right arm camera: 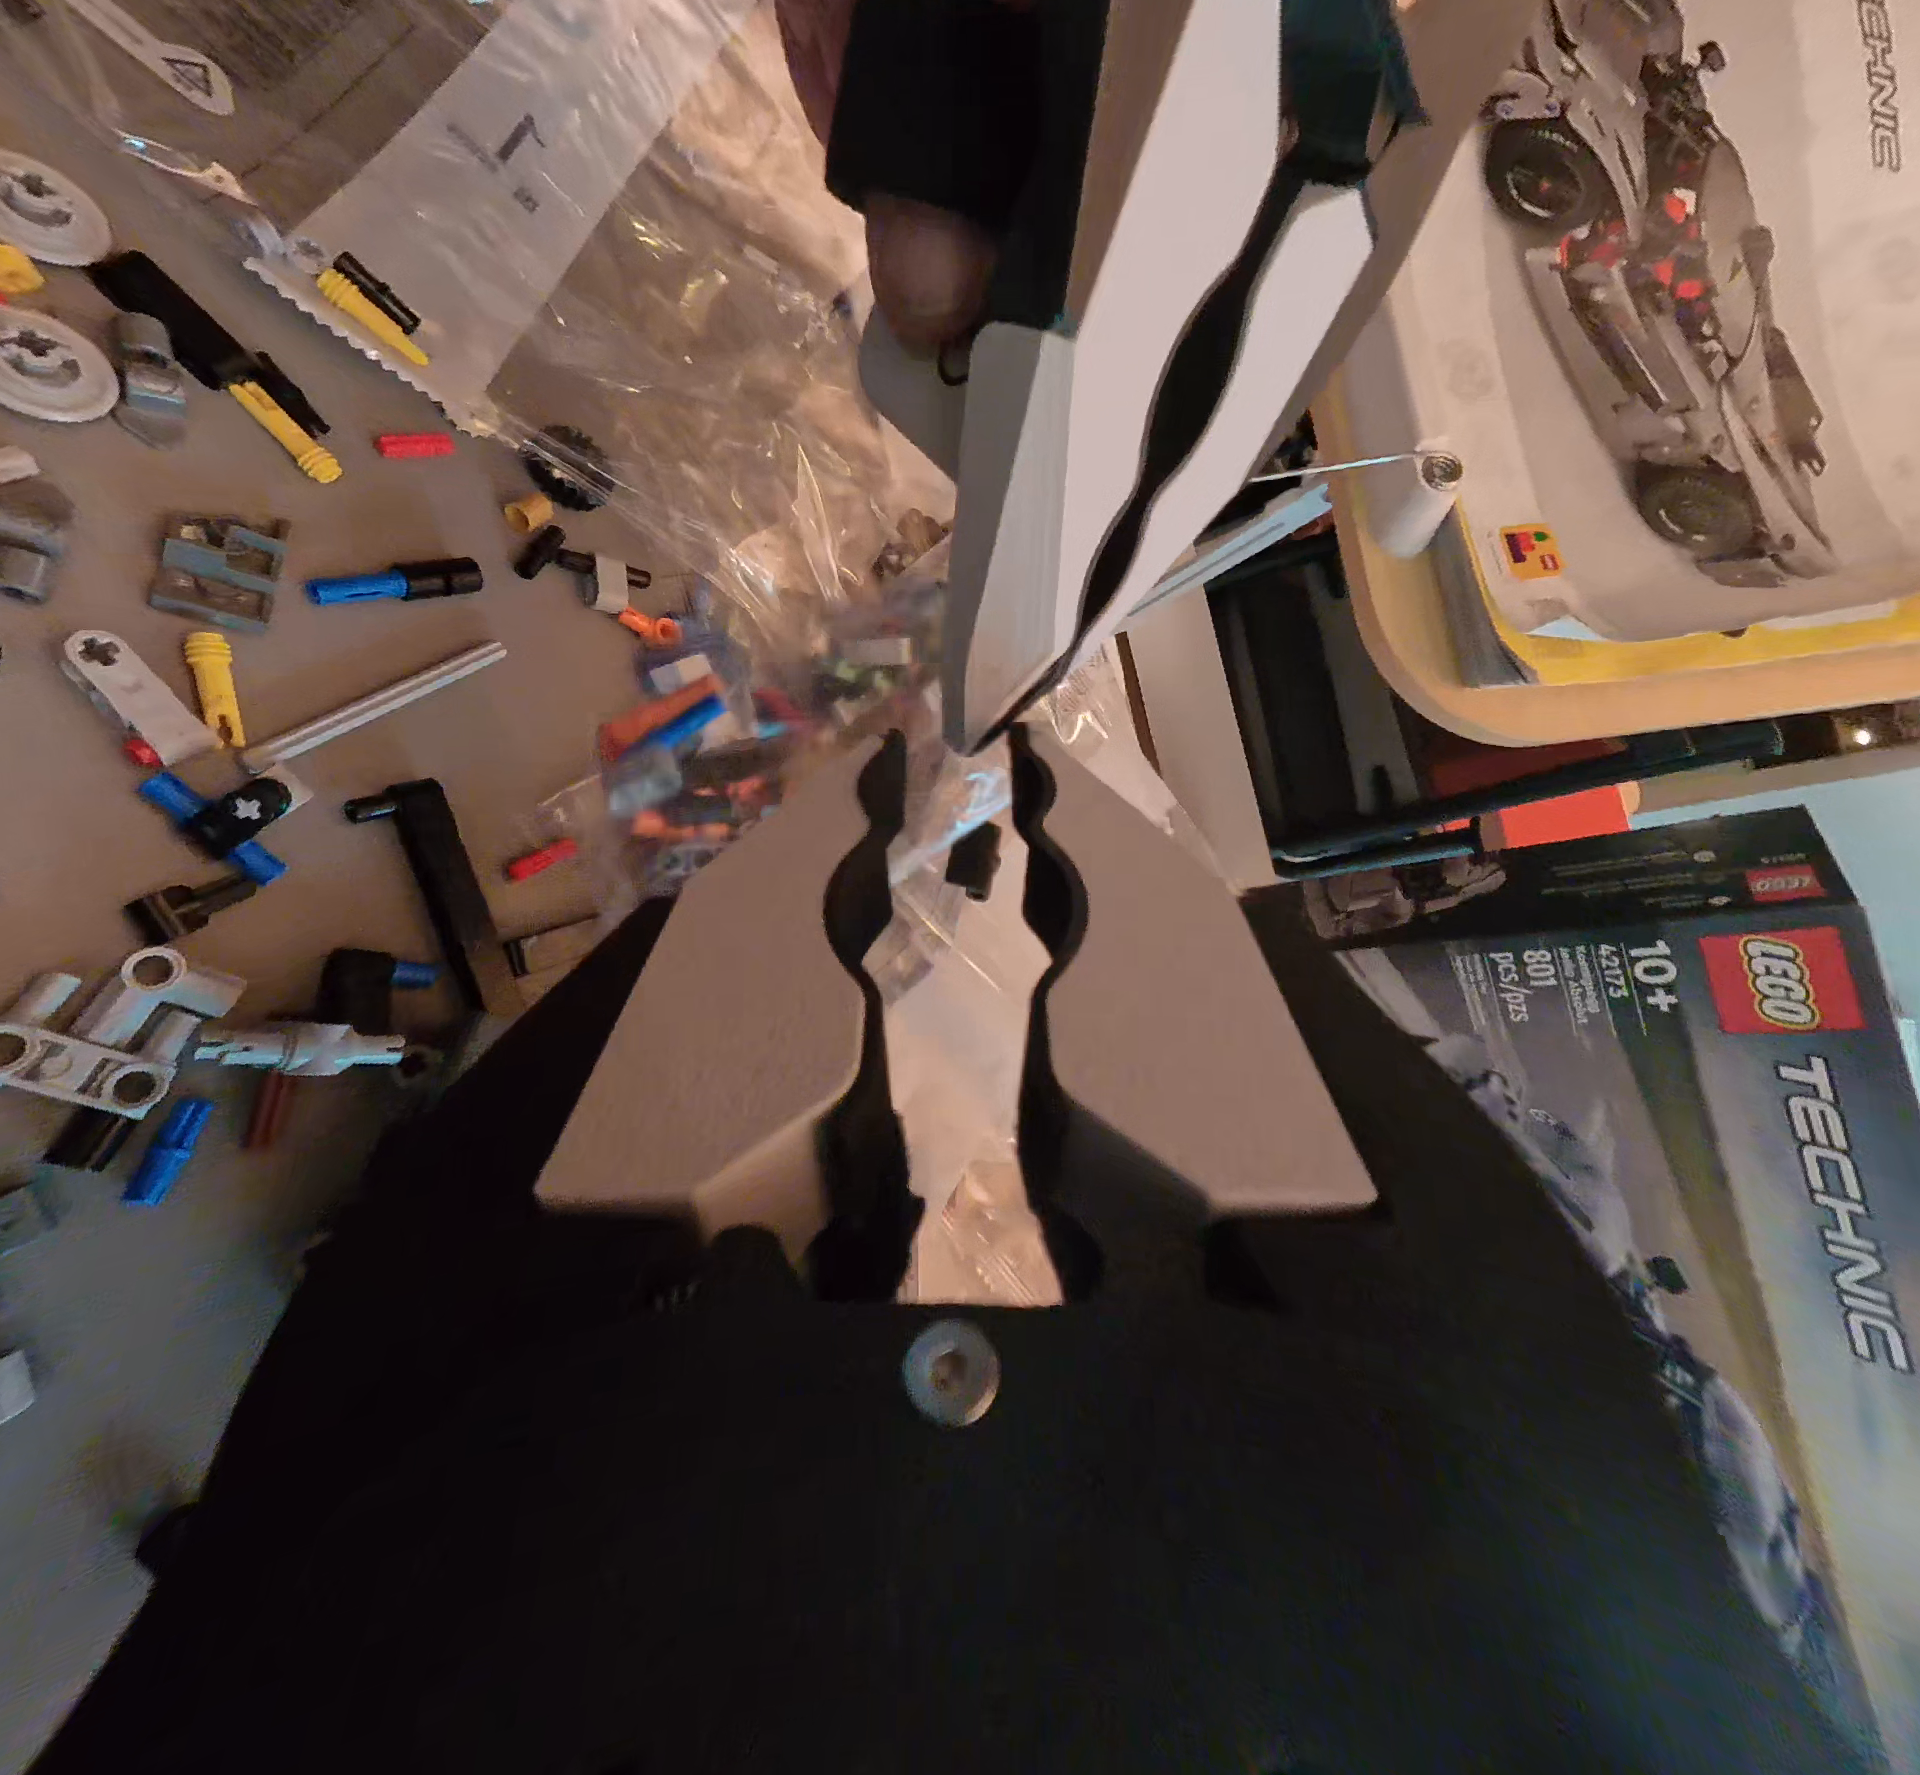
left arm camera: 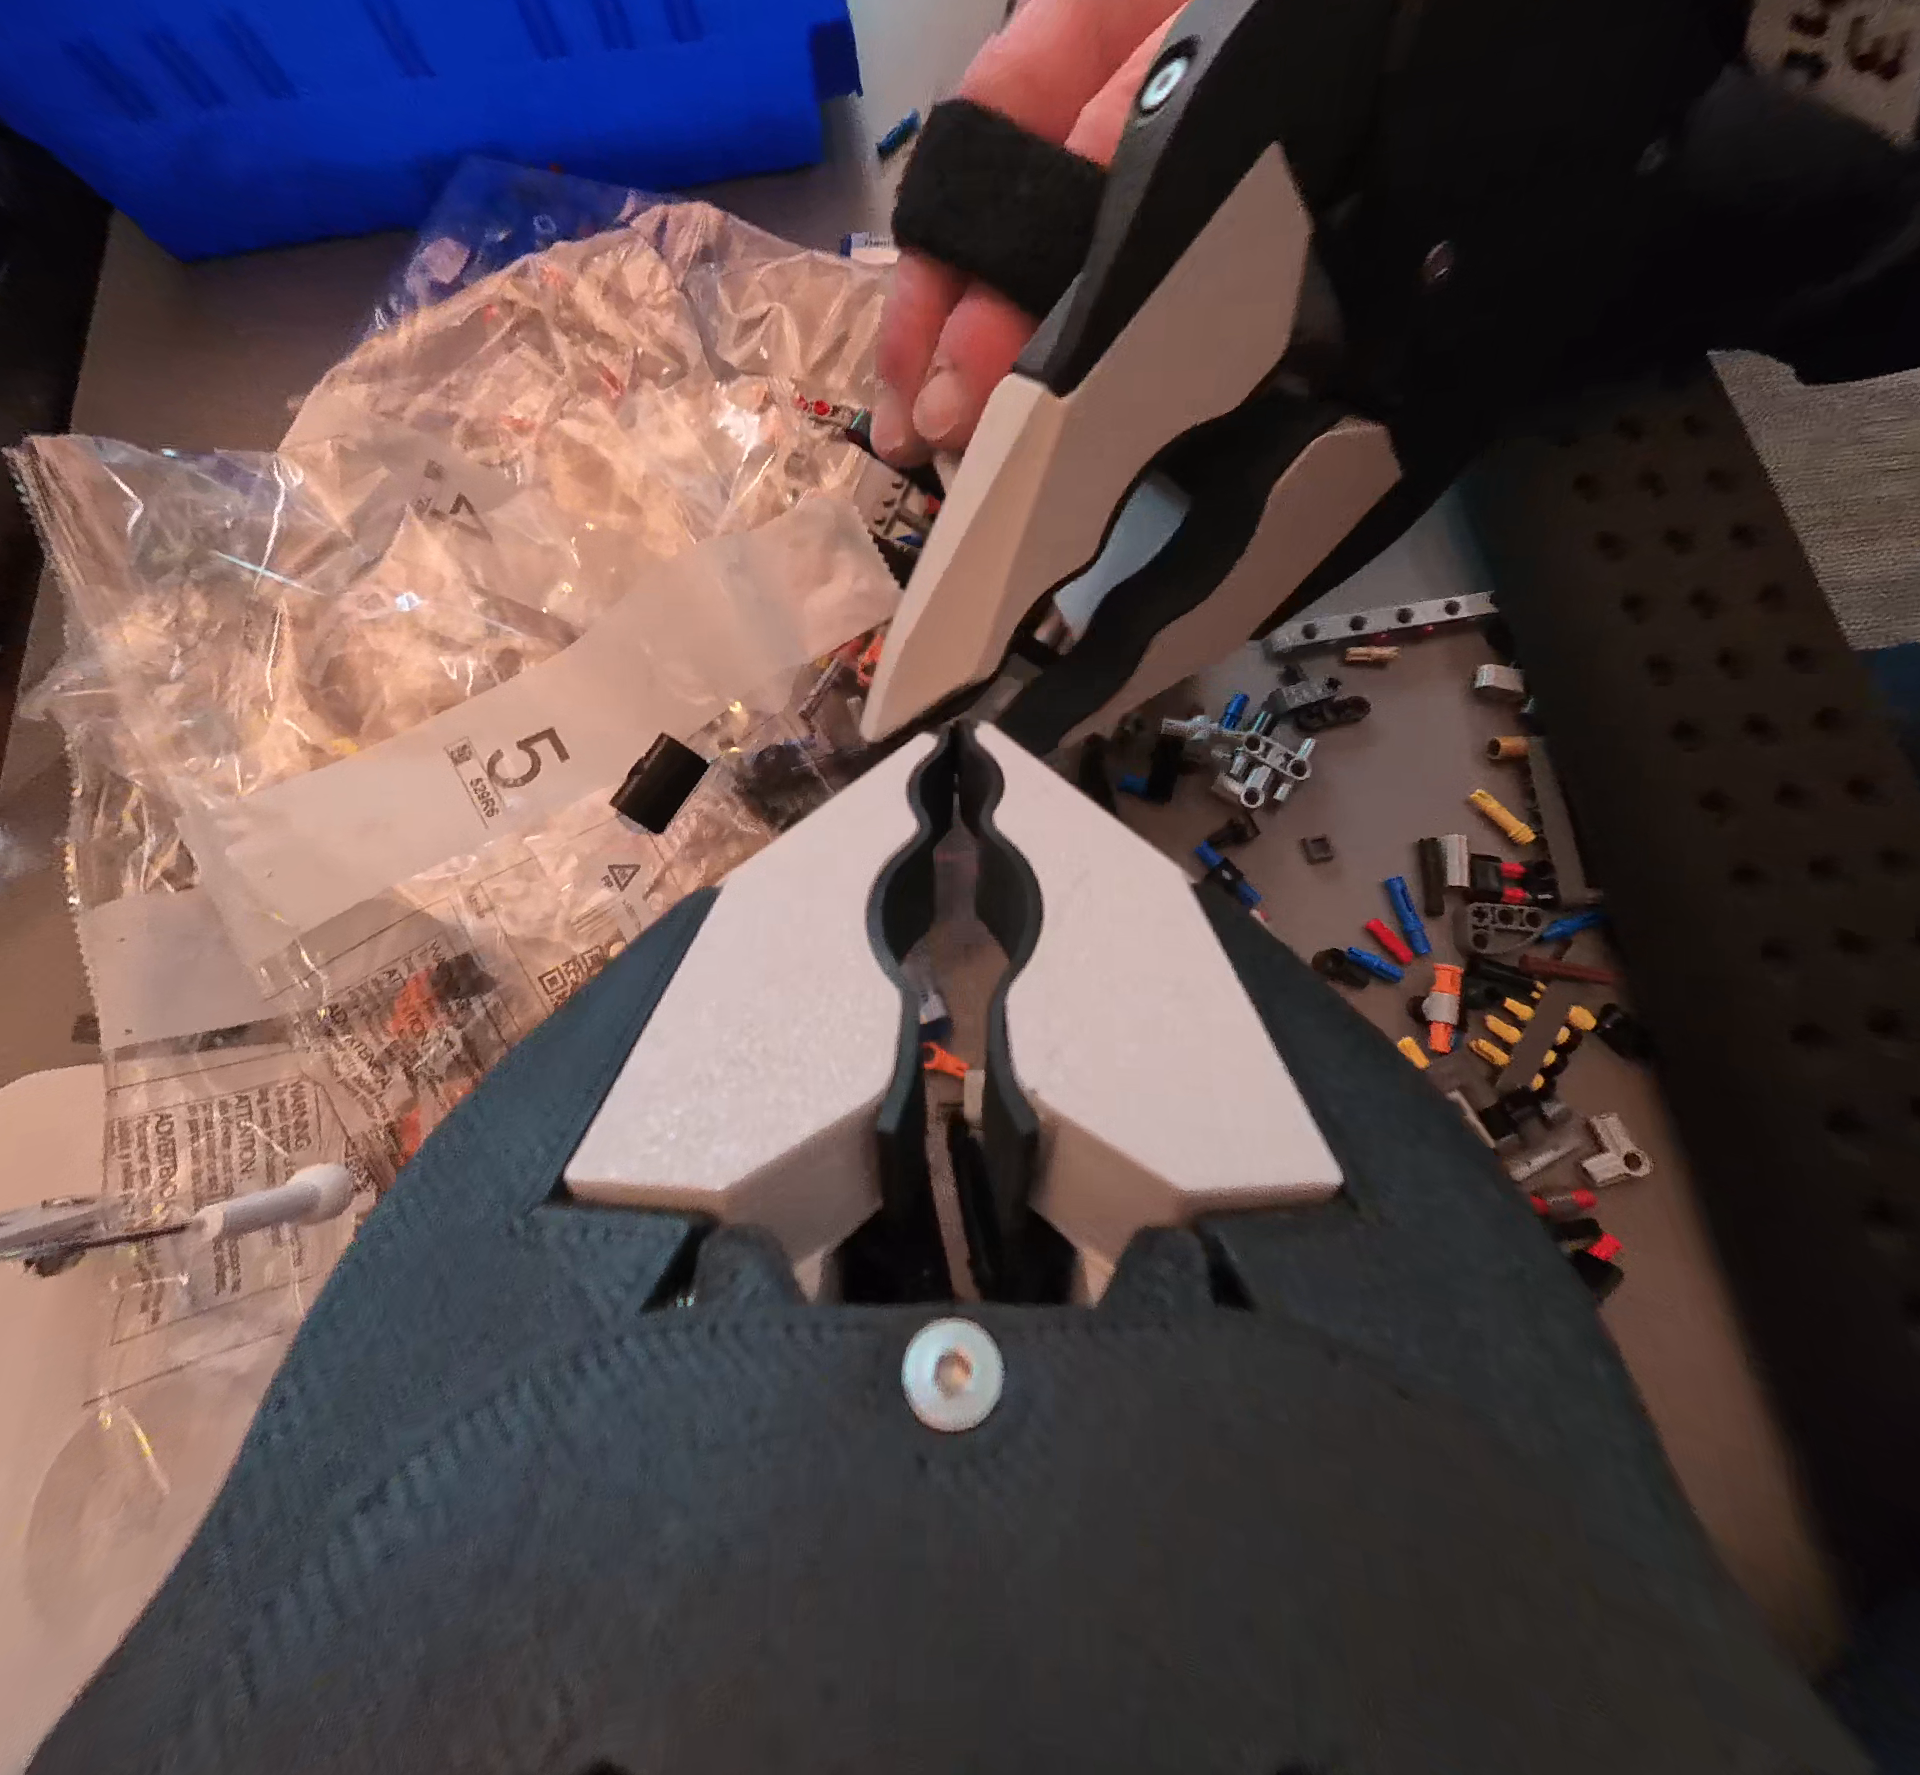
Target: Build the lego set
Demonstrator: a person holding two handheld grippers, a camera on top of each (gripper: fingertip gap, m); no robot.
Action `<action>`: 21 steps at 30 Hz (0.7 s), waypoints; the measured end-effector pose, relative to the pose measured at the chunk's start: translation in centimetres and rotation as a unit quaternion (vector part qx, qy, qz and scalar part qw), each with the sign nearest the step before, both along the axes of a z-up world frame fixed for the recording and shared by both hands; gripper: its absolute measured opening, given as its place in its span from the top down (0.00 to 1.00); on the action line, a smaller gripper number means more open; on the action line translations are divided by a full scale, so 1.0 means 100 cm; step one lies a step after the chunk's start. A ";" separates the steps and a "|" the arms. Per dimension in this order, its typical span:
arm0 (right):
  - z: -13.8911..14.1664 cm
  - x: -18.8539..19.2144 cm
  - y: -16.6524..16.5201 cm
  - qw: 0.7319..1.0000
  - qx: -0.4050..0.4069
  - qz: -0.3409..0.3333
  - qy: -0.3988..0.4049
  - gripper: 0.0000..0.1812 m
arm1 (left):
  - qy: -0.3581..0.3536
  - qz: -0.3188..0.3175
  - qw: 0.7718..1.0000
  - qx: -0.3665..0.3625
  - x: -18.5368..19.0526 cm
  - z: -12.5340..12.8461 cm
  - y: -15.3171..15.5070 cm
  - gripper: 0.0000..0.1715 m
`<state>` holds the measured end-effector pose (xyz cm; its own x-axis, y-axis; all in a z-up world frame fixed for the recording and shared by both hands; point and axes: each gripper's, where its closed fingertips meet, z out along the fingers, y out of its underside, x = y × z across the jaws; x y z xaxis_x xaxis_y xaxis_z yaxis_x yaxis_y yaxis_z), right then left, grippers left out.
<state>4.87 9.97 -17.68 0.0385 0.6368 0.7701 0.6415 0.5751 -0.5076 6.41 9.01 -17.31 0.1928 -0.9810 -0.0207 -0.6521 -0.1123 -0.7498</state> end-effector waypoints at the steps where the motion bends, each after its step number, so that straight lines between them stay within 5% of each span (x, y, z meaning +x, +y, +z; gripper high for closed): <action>1: 0.002 0.000 0.001 1.000 -0.002 -0.001 0.007 0.93 | -0.001 -0.001 1.000 0.002 0.001 0.001 0.000 1.00; 17: 0.007 0.005 -0.003 0.996 -0.070 0.025 0.054 1.00 | -0.055 0.025 0.998 0.014 -0.014 0.018 0.008 1.00; 21: 0.009 0.004 -0.006 0.995 -0.076 0.036 0.061 1.00 | -0.057 0.026 0.998 0.011 -0.017 0.017 0.008 0.93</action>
<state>5.23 9.35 -16.78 0.0759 0.7494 0.6577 0.5293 0.5287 -0.6635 4.71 9.83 -15.60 0.2460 -0.9691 -0.0168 -0.5558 -0.1268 -0.8216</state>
